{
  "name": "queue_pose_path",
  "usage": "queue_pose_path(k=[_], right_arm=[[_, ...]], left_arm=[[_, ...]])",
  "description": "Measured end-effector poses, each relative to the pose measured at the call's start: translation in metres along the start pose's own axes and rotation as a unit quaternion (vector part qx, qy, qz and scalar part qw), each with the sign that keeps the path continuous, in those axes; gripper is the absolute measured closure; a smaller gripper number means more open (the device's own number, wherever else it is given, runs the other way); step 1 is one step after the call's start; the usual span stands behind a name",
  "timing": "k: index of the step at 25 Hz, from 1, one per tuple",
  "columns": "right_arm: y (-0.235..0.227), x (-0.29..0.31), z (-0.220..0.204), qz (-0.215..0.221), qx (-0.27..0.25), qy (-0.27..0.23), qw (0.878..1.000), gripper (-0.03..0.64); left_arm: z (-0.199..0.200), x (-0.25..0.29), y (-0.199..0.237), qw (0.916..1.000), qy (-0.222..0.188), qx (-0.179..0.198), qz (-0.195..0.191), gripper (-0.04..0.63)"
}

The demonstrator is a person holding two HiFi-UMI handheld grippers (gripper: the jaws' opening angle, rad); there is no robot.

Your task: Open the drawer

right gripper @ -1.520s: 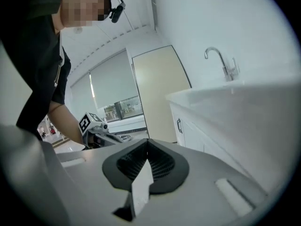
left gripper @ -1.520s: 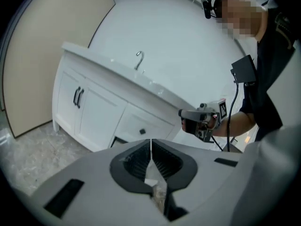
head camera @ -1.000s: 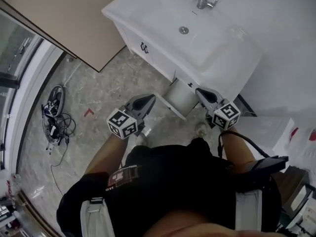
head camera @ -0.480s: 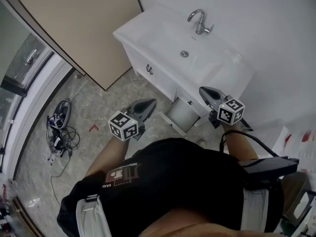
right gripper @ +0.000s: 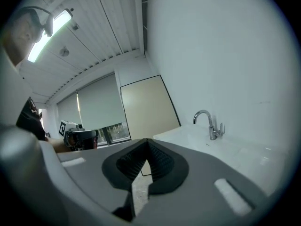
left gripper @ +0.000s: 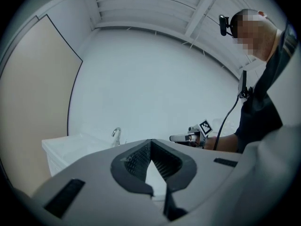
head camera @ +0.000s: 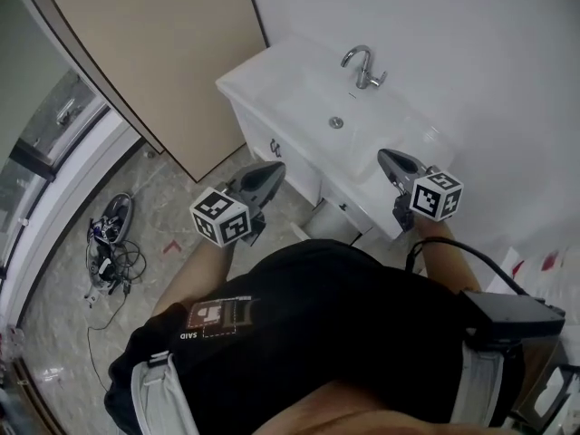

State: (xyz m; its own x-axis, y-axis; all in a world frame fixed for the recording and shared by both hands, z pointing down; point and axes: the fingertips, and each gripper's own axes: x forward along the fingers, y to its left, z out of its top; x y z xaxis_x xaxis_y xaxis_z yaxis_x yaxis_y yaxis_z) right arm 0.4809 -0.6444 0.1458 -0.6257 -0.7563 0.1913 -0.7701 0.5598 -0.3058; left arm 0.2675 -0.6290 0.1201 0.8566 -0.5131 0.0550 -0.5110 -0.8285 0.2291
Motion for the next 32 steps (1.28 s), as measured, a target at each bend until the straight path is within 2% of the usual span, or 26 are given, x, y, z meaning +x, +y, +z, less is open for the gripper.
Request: queue_pose_path(k=[5,8,19,32], right_arm=[[0.002,-0.022,0.033,0.000,-0.024,-0.009,1.000,0.623],[0.007,-0.030,0.048,0.010,-0.026,-0.021,0.999,0.623],[0.033,-0.022,0.018,0.014,0.006,-0.028,0.999,0.620],[0.027,-0.035,0.008,-0.005,-0.008,-0.024,1.000,0.620]], left_arm=[[0.046,0.002,-0.014,0.9989,-0.046,-0.001,0.004,0.597],[0.060,-0.002,-0.021,0.9979,-0.063,0.005,0.008,0.597],[0.038,-0.048,-0.022,0.9974,-0.068,-0.020,0.016,0.597],[0.031,-0.035,-0.031,0.9980,-0.060,-0.022,0.002,0.597]])
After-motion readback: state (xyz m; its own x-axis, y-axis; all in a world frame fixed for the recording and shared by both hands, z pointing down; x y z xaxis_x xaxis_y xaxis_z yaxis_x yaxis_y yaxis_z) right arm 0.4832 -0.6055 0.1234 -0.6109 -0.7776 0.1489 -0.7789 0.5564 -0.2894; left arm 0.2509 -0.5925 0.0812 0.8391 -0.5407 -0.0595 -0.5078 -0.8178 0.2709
